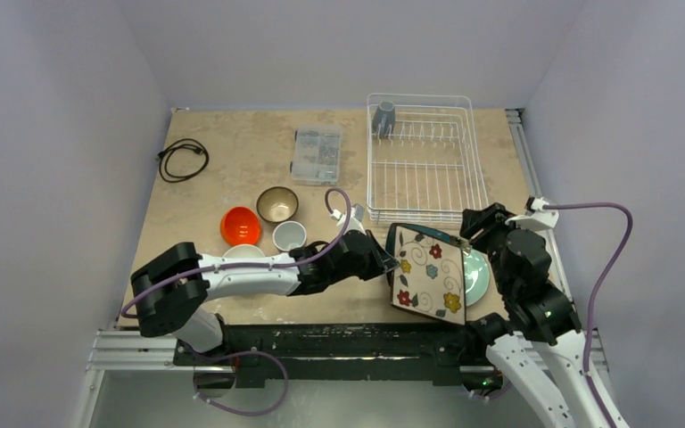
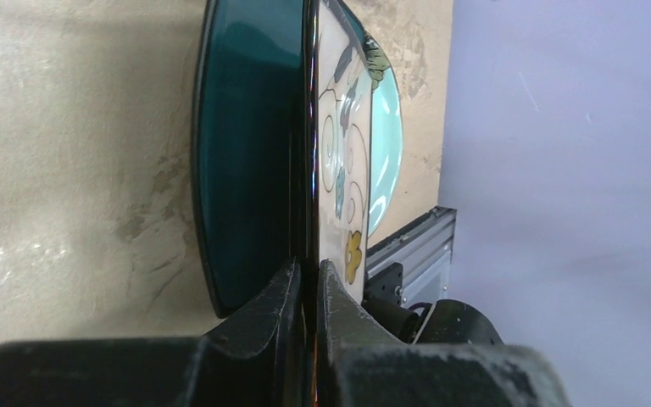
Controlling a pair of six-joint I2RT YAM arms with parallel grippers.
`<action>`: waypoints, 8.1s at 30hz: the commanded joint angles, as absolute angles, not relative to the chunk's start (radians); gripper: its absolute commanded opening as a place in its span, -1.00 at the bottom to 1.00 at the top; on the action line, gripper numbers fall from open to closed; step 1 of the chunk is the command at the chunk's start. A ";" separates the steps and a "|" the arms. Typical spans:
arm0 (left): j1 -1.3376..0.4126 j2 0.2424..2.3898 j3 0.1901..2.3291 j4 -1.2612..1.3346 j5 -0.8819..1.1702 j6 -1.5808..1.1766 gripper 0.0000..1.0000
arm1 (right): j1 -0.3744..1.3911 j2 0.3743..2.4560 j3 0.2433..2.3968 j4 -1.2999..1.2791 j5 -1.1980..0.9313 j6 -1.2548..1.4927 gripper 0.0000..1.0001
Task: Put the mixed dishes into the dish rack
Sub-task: Pick up the plate at the center of the board.
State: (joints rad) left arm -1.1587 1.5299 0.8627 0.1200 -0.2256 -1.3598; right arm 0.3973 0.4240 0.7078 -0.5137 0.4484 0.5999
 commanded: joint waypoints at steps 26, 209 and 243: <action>-1.120 1.450 0.681 0.479 -0.156 -1.447 -1.00 | 0.394 0.521 0.573 -0.646 0.126 0.924 -0.20; -1.211 1.653 0.737 0.420 0.284 -1.442 0.25 | 0.394 0.802 0.365 -0.240 -0.019 0.851 -0.24; -1.207 1.489 0.786 0.423 0.170 -1.278 -1.00 | 0.395 0.599 0.686 -0.516 0.059 0.659 -0.29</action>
